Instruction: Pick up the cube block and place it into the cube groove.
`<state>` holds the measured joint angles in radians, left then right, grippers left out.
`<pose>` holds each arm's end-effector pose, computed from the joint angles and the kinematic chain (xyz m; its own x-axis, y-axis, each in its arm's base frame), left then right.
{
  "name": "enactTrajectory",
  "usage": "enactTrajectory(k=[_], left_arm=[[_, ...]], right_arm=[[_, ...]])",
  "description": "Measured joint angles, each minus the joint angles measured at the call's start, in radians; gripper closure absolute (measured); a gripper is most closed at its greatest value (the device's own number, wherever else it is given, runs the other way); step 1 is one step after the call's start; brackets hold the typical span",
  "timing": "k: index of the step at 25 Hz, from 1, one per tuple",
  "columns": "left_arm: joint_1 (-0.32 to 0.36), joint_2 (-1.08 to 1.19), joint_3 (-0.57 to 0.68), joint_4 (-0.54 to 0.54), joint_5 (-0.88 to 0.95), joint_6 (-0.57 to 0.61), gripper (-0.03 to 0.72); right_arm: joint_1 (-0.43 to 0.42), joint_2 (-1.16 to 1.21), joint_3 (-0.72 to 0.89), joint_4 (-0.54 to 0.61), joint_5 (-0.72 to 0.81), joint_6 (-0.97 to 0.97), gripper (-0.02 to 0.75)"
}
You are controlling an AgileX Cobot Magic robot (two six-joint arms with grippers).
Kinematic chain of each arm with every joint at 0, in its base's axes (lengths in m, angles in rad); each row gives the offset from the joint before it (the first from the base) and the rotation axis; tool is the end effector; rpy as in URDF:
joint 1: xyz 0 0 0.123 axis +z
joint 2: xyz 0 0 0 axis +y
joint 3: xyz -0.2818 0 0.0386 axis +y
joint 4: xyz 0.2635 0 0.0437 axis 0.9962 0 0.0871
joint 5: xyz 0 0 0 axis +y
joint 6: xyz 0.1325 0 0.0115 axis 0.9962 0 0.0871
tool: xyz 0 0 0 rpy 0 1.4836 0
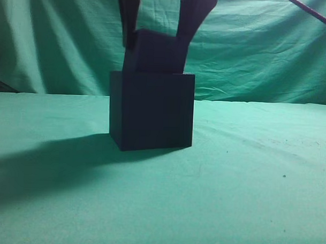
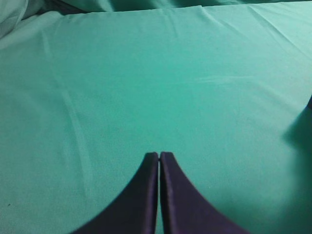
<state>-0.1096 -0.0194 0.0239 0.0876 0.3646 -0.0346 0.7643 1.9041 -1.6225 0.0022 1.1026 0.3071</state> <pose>0.1087 -0.0078 0.1617 -0.2712 0.0774 -0.9594 0.0924 0.9943 0.0540 0.3101 0.2976 0.2174 -0.8722 -0.4161 -0.2571 -0.4491 0.8896 0.0838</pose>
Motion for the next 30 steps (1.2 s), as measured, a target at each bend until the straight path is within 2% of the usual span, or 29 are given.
enactTrajectory(k=[1, 4, 8, 10, 12, 14, 17, 21, 30], left_arm=[[0.0, 0.0, 0.0, 0.0, 0.0, 0.0, 0.688], [0.0, 0.0, 0.0, 0.0, 0.0, 0.0, 0.688], [0.0, 0.0, 0.0, 0.0, 0.0, 0.0, 0.688], [0.0, 0.0, 0.0, 0.0, 0.0, 0.0, 0.688], [0.0, 0.0, 0.0, 0.0, 0.0, 0.0, 0.688], [0.0, 0.0, 0.0, 0.0, 0.0, 0.0, 0.688], [0.0, 0.0, 0.0, 0.0, 0.0, 0.0, 0.688], [0.0, 0.0, 0.0, 0.0, 0.0, 0.0, 0.688], [0.0, 0.0, 0.0, 0.0, 0.0, 0.0, 0.688]], right_arm=[[0.0, 0.0, 0.0, 0.0, 0.0, -0.001, 0.251], [0.0, 0.0, 0.0, 0.0, 0.002, -0.002, 0.155], [0.0, 0.0, -0.003, 0.0, 0.042, -0.002, 0.172], [0.0, 0.001, -0.024, -0.003, 0.095, -0.002, 0.267], [0.0, 0.002, -0.075, -0.01, 0.123, -0.009, 0.413], [0.0, -0.015, -0.117, -0.017, 0.126, -0.03, 0.605], [0.0, -0.082, -0.125, -0.023, 0.133, -0.055, 0.738], [0.0, -0.239, -0.046, -0.033, 0.137, -0.057, 0.738], [0.0, -0.743, 0.33, -0.051, 0.149, -0.059, 0.738]])
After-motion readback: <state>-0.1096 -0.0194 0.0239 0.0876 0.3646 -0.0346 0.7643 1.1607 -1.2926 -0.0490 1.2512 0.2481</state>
